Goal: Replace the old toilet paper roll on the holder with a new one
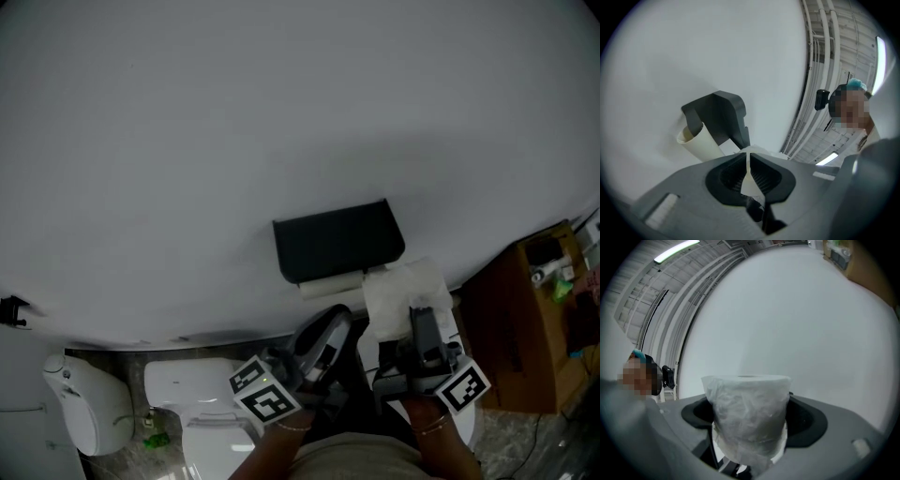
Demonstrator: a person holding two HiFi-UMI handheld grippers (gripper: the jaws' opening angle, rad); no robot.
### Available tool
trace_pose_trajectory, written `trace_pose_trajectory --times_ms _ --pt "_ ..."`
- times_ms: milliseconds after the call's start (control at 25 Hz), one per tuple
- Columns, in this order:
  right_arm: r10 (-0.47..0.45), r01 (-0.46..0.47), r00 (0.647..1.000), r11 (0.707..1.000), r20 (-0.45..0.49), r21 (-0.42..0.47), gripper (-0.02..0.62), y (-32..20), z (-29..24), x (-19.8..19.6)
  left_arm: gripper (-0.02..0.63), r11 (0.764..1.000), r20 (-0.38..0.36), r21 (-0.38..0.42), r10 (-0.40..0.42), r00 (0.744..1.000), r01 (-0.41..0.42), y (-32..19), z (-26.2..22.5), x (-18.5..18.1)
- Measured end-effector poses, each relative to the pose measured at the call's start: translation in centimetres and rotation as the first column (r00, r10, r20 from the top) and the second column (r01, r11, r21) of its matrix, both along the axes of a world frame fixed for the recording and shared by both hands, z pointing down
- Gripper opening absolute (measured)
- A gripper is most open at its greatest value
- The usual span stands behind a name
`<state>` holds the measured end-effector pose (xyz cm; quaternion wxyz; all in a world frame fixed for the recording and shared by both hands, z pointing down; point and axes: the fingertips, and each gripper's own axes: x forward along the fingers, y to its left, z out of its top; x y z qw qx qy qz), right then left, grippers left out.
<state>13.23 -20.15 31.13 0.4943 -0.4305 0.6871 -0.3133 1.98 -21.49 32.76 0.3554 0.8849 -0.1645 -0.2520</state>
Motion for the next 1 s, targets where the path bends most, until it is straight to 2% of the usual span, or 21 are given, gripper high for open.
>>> trace_pose_trajectory --times_ms 240,360,480,640,800,1000 --pt "-0.003 0.003 1.000 1.000 0.018 -0.013 0.434 -0.8 0.9 2.0 0.022 1.000 0.047 -0.016 -0.012 0.999 0.013 -0.3 1.1 1.6" --pt "-0.006 0.007 1.000 1.000 0.025 -0.009 0.434 -1.1 0.9 2.6 0.127 0.998 0.065 -0.046 -0.031 0.997 0.034 -0.7 1.8 1.9" --pt "-0.010 0.010 1.000 1.000 0.026 -0.009 0.434 -1.5 1.0 3.2 0.157 0.994 0.080 -0.085 -0.055 0.995 0.062 -1.3 2.6 2.1" --pt "-0.024 0.024 0.999 1.000 0.027 -0.010 0.434 -1.8 1.1 3.5 0.242 0.985 0.127 -0.132 -0.090 0.988 0.107 -1.8 4.1 2.4" --pt "-0.031 0.031 0.999 1.000 0.033 -0.005 0.434 -1.8 1.2 3.9 0.279 0.974 0.122 -0.148 -0.153 0.981 0.170 -2.8 4.1 1.9" --pt "-0.016 0.016 0.999 1.000 0.041 0.004 0.434 -1.7 1.1 4.9 0.290 0.960 0.096 -0.161 -0.214 0.972 0.227 -3.7 4.1 0.9"
